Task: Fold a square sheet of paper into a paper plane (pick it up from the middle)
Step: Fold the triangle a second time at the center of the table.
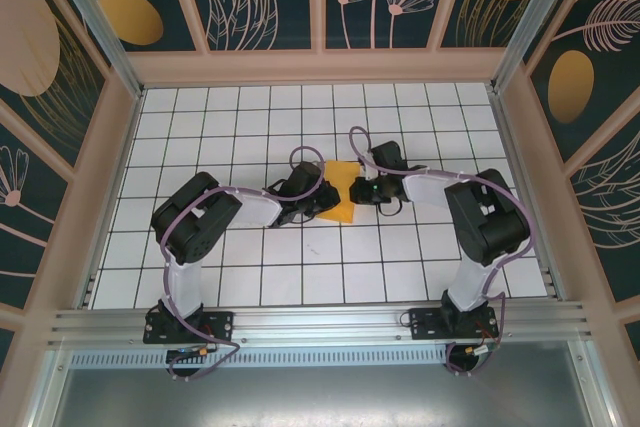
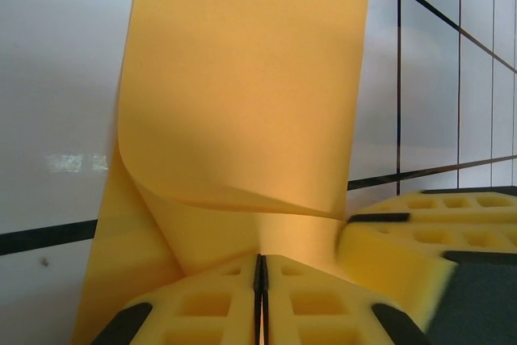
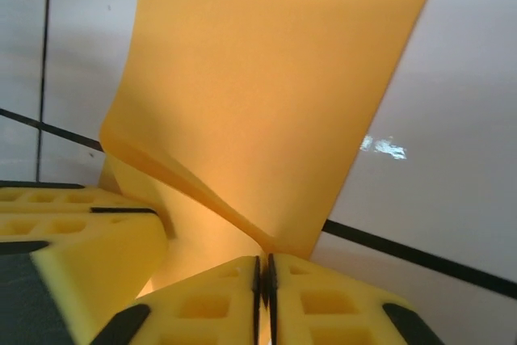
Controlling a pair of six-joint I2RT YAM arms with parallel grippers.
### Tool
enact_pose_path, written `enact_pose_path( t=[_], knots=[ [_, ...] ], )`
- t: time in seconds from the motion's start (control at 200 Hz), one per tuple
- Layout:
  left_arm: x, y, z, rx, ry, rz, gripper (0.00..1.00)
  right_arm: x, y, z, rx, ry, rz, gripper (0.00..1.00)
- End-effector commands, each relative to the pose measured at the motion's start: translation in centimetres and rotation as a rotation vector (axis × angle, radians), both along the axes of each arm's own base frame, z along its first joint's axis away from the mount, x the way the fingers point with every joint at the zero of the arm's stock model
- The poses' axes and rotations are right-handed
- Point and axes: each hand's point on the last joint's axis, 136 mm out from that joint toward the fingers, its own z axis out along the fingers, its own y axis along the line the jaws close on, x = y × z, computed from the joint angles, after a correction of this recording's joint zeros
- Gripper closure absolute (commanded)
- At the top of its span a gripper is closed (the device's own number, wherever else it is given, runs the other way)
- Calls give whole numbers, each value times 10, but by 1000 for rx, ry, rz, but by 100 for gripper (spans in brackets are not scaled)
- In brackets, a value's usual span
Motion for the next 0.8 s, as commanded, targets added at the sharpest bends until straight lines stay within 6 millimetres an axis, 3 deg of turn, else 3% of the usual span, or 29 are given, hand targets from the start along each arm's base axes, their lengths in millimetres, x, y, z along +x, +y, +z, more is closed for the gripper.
enact_pose_path(
  t=[0.0,0.125,0.395,0.535,0.796],
  knots=[
    [-13,18,-30,87,56,12,87,8,-4,53,51,-105,-62,78],
    [-12,17,-30,83,53,12,87,-9,5,65,153,-67,-57,76],
    [-10,13,-28,70,53,8,87,-48,32,43,230,77,12,89],
    [-9,12,-28,68,55,7,87,-53,35,29,231,124,11,94],
    [-10,12,-28,67,57,7,87,-56,36,5,203,190,16,94]
  ],
)
